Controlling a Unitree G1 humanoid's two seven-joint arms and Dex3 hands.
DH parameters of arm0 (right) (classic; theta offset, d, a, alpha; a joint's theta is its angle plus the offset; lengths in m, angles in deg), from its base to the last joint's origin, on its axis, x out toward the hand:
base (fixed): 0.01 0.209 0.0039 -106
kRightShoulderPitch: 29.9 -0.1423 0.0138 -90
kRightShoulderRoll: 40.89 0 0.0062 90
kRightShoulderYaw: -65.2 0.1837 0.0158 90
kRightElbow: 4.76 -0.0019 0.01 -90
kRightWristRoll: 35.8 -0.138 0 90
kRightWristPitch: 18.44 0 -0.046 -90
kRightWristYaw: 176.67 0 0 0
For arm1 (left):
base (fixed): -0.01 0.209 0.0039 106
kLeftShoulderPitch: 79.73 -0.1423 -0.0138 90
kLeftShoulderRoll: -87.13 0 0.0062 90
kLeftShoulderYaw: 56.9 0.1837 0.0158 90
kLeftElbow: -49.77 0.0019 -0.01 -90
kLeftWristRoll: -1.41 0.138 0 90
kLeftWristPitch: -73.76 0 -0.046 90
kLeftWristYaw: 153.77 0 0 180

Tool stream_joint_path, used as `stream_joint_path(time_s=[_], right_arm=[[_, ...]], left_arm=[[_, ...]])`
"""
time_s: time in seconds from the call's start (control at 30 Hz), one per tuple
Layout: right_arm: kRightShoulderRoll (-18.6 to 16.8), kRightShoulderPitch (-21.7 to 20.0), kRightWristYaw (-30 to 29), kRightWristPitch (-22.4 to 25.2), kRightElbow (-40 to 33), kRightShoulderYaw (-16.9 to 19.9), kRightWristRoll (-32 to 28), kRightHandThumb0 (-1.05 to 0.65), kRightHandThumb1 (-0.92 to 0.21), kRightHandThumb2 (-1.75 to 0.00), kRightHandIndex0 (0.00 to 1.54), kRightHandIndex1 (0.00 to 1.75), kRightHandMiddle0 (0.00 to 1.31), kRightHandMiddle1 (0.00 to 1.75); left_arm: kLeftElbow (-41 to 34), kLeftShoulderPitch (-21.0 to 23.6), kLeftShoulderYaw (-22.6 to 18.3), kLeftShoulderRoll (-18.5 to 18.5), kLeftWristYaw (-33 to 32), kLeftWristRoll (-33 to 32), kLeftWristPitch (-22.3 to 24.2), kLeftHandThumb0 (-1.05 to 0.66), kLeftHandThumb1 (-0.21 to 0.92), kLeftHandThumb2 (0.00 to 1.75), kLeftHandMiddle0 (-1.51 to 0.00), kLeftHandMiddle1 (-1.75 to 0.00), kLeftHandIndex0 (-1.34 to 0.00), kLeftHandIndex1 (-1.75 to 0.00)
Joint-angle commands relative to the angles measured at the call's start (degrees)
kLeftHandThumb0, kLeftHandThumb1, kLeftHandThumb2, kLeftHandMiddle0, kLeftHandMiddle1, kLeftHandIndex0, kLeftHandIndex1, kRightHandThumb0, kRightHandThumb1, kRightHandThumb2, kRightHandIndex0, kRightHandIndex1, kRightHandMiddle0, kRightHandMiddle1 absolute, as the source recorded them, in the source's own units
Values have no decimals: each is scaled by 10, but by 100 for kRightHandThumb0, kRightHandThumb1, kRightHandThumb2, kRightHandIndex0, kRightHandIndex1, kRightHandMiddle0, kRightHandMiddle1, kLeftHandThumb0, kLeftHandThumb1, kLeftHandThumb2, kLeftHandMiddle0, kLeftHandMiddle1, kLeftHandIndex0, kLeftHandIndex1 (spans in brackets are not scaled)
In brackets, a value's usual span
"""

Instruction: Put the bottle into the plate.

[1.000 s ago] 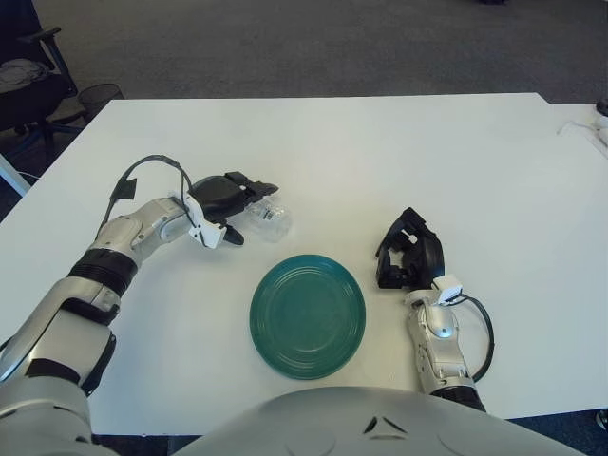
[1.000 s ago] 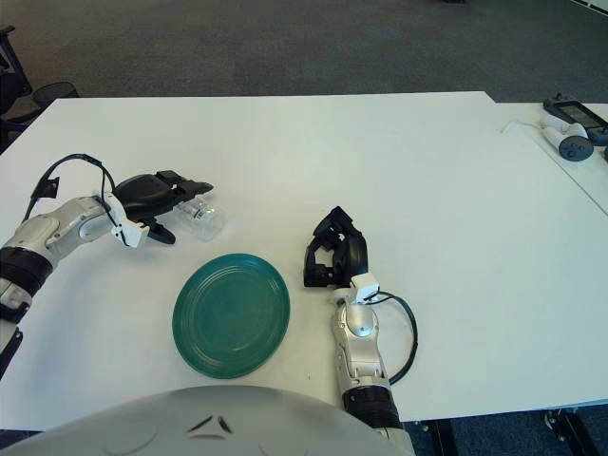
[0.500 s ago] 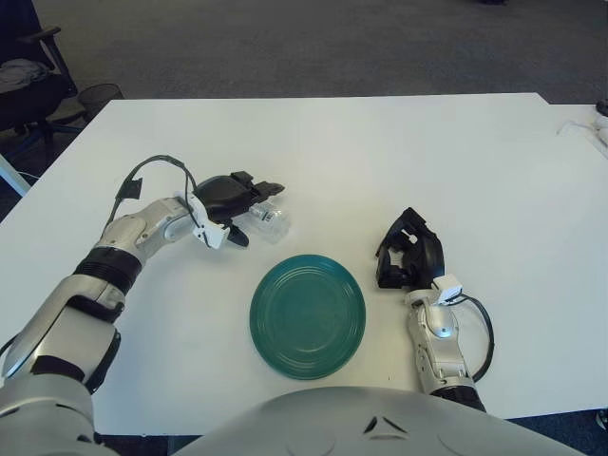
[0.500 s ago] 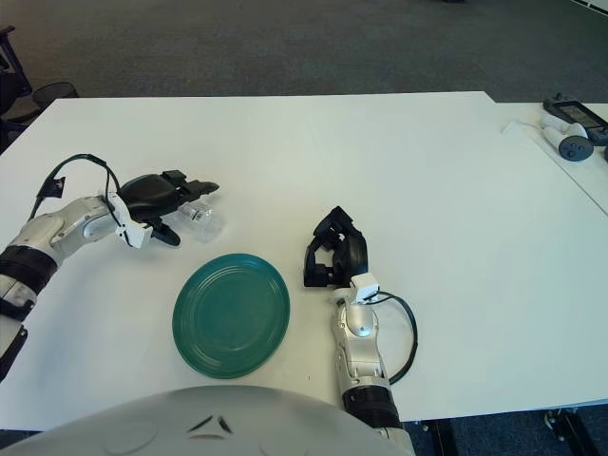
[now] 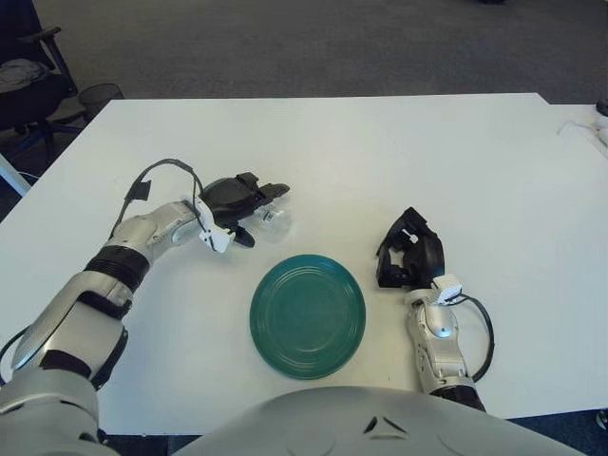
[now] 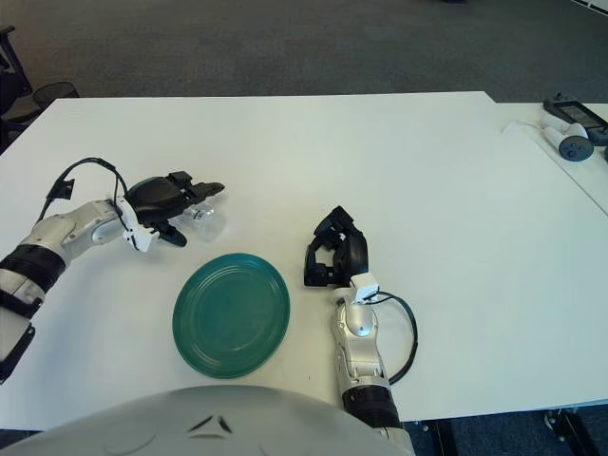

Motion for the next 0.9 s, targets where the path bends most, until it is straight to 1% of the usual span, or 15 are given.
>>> stream_joint_path(time_s=[0.0, 0.03, 0.1, 0.13, 0.17, 0.2, 0.23, 0.27, 0.3, 0.33, 0.4, 0.43, 0.53, 0.67, 0.87], right_arm=[[-16, 45, -3, 32, 66, -1, -3, 0, 1, -164, 92, 158, 63, 175], [-16, 45, -4, 32, 66, -1, -2, 0, 1, -164, 92, 158, 63, 175], [-17, 46, -6, 32, 66, -1, -1, 0, 1, -164, 92, 158, 63, 175], [-17, 46, -7, 32, 66, -2, 0, 0, 1, -164, 92, 159, 63, 175], [-17, 46, -7, 32, 66, -2, 1, 0, 1, -164, 92, 159, 63, 175], [-17, 46, -8, 31, 67, -2, 1, 0, 1, -164, 92, 159, 63, 175], [-17, 46, -8, 31, 67, -2, 1, 0, 1, -164, 92, 159, 63, 175], [-17, 46, -8, 30, 67, -2, 1, 0, 1, -164, 92, 159, 63, 175], [-17, 47, -8, 30, 66, -2, 1, 0, 1, -164, 92, 159, 63, 175], [-18, 48, -8, 30, 65, -2, 0, 0, 1, -164, 92, 159, 63, 175], [-18, 49, -7, 31, 63, -2, -1, 0, 1, -164, 92, 158, 63, 175], [-18, 50, -7, 31, 63, -2, -2, 0, 1, -164, 92, 158, 63, 175], [-18, 52, -7, 33, 60, 0, -3, 0, 1, -164, 92, 158, 63, 175], [-17, 53, -6, 33, 58, 1, -5, 0, 2, -164, 92, 159, 64, 175], [-16, 55, -7, 33, 55, 2, -5, 0, 2, -165, 92, 159, 64, 175]], left_arm=[[18, -10, 35, -20, -34, 36, 8, -89, 83, 21, -30, -118, 0, -54], [24, -12, 43, -27, -47, 44, 14, -87, 83, 21, -31, -119, 0, -58], [40, -15, 61, -40, -75, 62, 31, -81, 83, 23, -33, -127, 0, -82], [50, -16, 69, -46, -89, 71, 40, -79, 82, 26, -34, -135, -2, -94], [64, -17, 79, -54, -108, 81, 54, -74, 77, 36, -34, -149, -3, -115], [75, -17, 87, -60, -121, 88, 63, -70, 71, 48, -39, -158, -10, -131], [94, -15, 98, -68, -141, 96, 76, -68, 68, 52, -41, -162, -12, -137], [117, -14, 109, -79, -170, 109, 99, -58, 64, 65, -46, -166, -27, -145], [133, -13, 117, -86, -192, 116, 114, -47, 56, 78, -49, -168, -34, -145], [159, -8, 134, -98, -235, 134, 140, -30, 44, 98, -55, -170, -45, -145], [192, 1, 155, -111, -287, 152, 166, -16, 23, 128, -68, -172, -57, -152], [214, 6, 167, -120, -314, 159, 181, -10, 15, 140, -73, -173, -62, -154], [249, 10, 184, -133, -364, 159, 209, -4, 0, 163, -84, -174, -67, -165], [284, 11, 187, -143, -419, 137, 217, -1, -5, 172, -88, -175, -68, -171], [318, 15, 190, -159, -473, 118, 215, 0, -6, 174, -89, -175, -67, -174]])
